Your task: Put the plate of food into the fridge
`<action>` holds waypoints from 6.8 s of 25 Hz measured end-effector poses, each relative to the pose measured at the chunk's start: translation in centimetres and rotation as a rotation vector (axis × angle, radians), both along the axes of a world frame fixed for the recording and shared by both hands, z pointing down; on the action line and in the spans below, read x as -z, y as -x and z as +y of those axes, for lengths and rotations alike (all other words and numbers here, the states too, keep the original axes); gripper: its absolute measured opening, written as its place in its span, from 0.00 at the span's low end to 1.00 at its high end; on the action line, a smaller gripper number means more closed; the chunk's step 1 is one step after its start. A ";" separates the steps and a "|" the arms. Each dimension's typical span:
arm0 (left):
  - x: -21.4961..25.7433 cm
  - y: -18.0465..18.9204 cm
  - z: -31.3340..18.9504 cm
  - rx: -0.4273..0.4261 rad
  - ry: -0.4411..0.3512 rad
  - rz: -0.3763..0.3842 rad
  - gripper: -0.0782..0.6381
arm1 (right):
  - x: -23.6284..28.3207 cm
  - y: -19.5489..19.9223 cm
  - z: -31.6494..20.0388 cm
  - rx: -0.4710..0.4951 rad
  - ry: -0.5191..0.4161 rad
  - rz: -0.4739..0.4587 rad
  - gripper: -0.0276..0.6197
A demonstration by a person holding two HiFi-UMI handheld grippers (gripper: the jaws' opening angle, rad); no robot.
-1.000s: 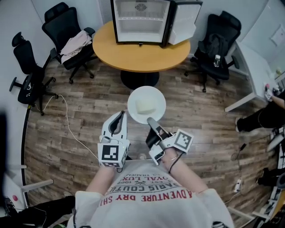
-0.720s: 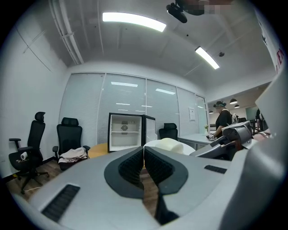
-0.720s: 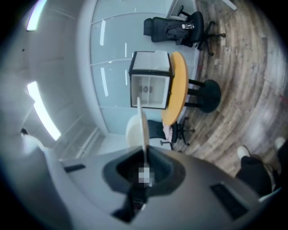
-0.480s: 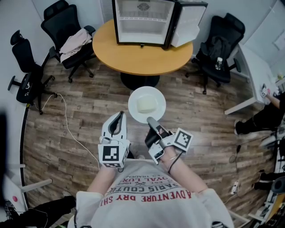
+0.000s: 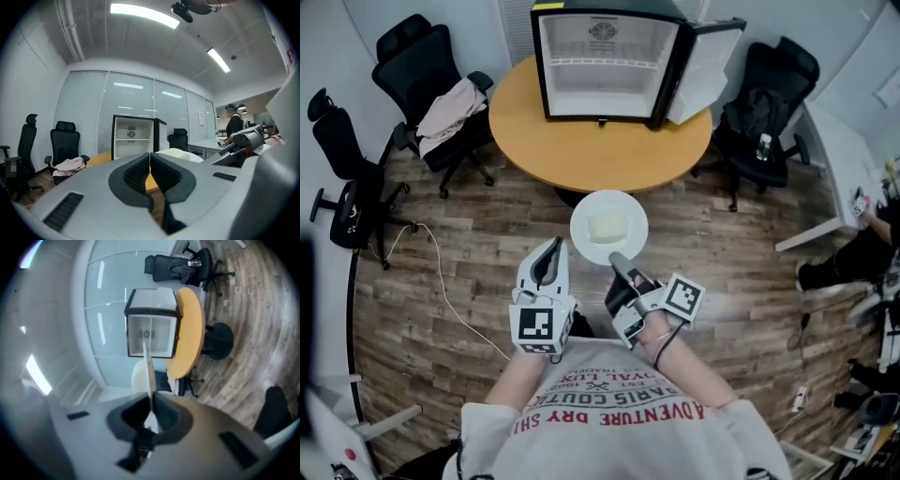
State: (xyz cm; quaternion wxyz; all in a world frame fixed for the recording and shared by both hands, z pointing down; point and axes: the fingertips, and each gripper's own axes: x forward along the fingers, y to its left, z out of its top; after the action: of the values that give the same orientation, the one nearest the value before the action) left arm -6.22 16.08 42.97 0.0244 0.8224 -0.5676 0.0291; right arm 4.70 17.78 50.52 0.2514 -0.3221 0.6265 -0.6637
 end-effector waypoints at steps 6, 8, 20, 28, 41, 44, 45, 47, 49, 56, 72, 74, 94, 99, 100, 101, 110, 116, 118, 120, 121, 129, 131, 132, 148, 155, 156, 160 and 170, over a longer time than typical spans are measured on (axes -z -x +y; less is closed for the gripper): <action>0.8 2.7 -7.7 -0.050 -0.011 -0.018 0.15 | 0.6 2.9 -7.3 -0.044 -0.005 -0.009 0.10; 0.8 3.5 -9.9 -0.070 -0.007 -0.023 0.15 | 0.8 3.7 -9.7 -0.062 -0.004 -0.013 0.10; -0.2 5.6 -19.9 -0.099 0.033 -0.036 0.15 | -0.2 5.9 -19.6 -0.063 0.039 0.015 0.10; -0.7 3.5 -26.9 -0.049 0.025 -0.051 0.15 | -0.9 3.9 -27.2 0.010 0.038 0.039 0.10; -0.1 -2.2 -37.9 0.053 0.011 -0.035 0.15 | 0.5 -2.3 -38.8 0.093 -0.004 0.035 0.10; -0.3 -2.9 -39.3 0.048 0.017 -0.028 0.15 | 0.7 -2.6 -40.6 0.095 -0.007 0.025 0.10; -0.3 -2.9 -39.7 0.047 0.017 -0.030 0.15 | 0.6 -2.6 -41.1 0.093 -0.005 0.021 0.10; -0.4 -2.6 -40.7 0.048 0.018 -0.033 0.15 | 0.6 -2.3 -42.2 0.089 -0.004 0.016 0.10; -0.2 -2.0 -41.8 0.049 0.018 -0.031 0.15 | 0.8 -1.8 -43.3 0.085 -0.011 0.009 0.10; 0.8 0.4 -45.2 0.031 0.009 -0.043 0.15 | 1.8 0.3 -46.9 0.046 -0.010 -0.009 0.10; -0.5 3.7 -50.3 -0.028 0.045 -0.036 0.15 | 0.0 2.0 -53.7 -0.128 0.071 -0.058 0.10; -0.7 3.8 -50.7 -0.034 0.050 -0.034 0.15 | -0.1 2.1 -54.2 -0.147 0.076 -0.058 0.10; -1.6 3.4 -52.5 -0.064 0.073 -0.018 0.15 | -0.7 3.1 -57.9 -0.242 0.075 -0.087 0.28; -1.8 3.9 -52.7 -0.050 0.078 -0.018 0.15 | -1.4 3.3 -58.7 -0.245 0.085 -0.053 0.36; -1.8 4.0 -52.7 -0.048 0.079 -0.019 0.15 | -1.4 3.4 -58.8 -0.240 0.081 -0.045 0.37; -1.8 4.1 -52.7 -0.047 0.079 -0.019 0.15 | -1.3 3.6 -59.0 -0.235 0.076 -0.036 0.37; -2.0 4.0 -53.0 -0.050 0.079 -0.018 0.15 | -0.4 4.6 -58.0 -0.163 0.039 0.019 0.37; -1.7 3.6 -52.8 -0.053 0.072 -0.017 0.15 | 1.3 5.9 -55.7 -0.062 -0.044 -0.003 0.35; -1.6 3.3 -52.6 -0.059 0.071 -0.013 0.15 | 1.3 5.8 -55.2 -0.042 -0.052 -0.006 0.11; -1.5 3.0 -52.3 -0.066 0.070 -0.011 0.15 | 1.4 5.6 -54.8 -0.034 -0.062 0.020 0.09; -1.5 2.9 -52.1 -0.069 0.068 -0.011 0.15 | 1.5 5.4 -54.6 -0.028 -0.065 0.034 0.09; -0.8 2.4 -51.1 -0.075 0.049 -0.011 0.15 | 3.3 5.1 -53.0 0.045 -0.234 0.335 0.09; -0.7 2.3 -50.9 -0.075 0.046 -0.011 0.15 | 4.1 5.1 -53.0 0.066 -0.345 0.441 0.09; -0.7 2.2 -50.8 -0.075 0.046 -0.010 0.15 | 4.2 4.9 -52.9 0.075 -0.394 0.506 0.09; -0.3 0.0 -50.0 -0.138 0.048 -0.042 0.15 | 6.4 2.2 -50.8 0.090 -0.957 1.315 0.09; 0.4 0.5 -50.0 -0.125 0.036 -0.048 0.15 | 6.6 1.7 -50.5 0.067 -0.963 1.309 0.09; 0.4 0.4 -49.9 -0.126 0.034 -0.048 0.15 | 6.7 1.8 -50.6 0.068 -0.965 1.307 0.09; 0.5 0.0 -49.7 -0.136 0.028 -0.038 0.15 | 7.2 2.0 -50.6 0.068 -0.991 1.305 0.09; 0.4 0.0 -49.5 -0.143 0.043 -0.043 0.15 | 6.8 2.2 -50.0 0.089 -0.971 1.266 0.09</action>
State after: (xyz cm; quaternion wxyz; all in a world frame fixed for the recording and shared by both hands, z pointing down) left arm -6.19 -33.43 42.53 0.0278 0.8594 -0.5070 0.0604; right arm 2.47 -32.19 43.70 -0.0665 -0.4668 0.8817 -0.0172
